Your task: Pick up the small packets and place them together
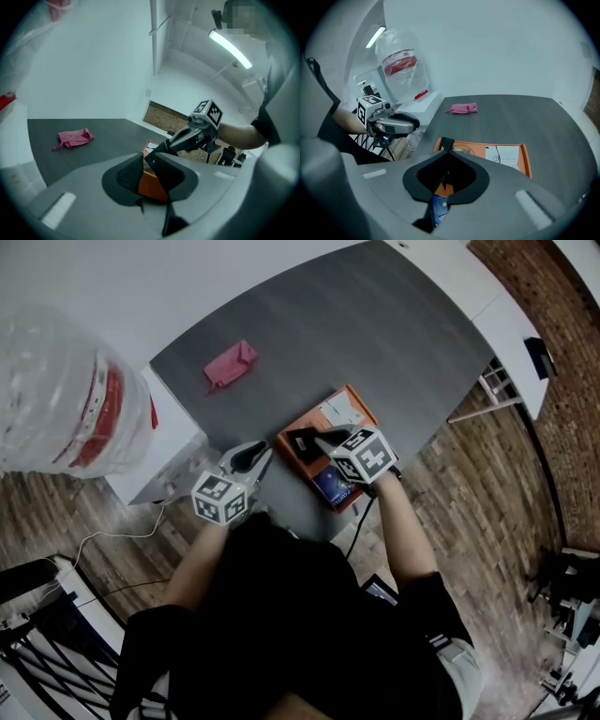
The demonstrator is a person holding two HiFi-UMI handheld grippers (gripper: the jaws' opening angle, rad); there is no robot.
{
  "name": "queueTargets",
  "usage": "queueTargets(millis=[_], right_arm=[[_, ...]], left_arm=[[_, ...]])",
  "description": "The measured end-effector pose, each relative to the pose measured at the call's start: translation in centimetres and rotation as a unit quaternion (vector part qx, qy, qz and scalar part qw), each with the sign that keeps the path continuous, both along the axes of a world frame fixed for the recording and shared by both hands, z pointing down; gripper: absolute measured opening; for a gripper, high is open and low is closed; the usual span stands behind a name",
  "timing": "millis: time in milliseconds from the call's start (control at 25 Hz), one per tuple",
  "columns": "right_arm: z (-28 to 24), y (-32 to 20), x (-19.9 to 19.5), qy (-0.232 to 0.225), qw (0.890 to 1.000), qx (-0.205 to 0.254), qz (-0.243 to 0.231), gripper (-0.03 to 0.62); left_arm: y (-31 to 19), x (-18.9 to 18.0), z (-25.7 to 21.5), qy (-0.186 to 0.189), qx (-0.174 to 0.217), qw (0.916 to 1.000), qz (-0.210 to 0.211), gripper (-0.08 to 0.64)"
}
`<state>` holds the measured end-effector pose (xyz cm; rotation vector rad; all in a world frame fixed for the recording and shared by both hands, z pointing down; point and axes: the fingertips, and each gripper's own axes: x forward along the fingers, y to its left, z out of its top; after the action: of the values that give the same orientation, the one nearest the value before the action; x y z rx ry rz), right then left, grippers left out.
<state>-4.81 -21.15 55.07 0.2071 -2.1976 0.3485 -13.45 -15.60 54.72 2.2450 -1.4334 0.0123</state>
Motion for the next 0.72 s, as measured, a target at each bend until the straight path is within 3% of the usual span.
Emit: queueTargets(millis=[200, 520, 720], right_arm=[[2.3, -1.6, 0.0, 0.030, 0.999, 0.009, 0.008, 0.005], [3.1, -2.5, -0.3, 0.029, 0.999, 0.031, 0.013, 0.034], [3.2, -3.3, 0.1, 0.041, 0.997, 0.063, 0.016, 0.131]], left_arm=[[0.0, -0.7, 0.4, 0.002, -0.006, 1.0000, -0.007, 0.074], [-0.1, -0.9, 0.9, 0.002, -0.015, 0.9999, -0.009, 0.073], [-0.1, -0.7, 0.9, 0.002, -0.017, 0.9998, -0.005, 0.074]])
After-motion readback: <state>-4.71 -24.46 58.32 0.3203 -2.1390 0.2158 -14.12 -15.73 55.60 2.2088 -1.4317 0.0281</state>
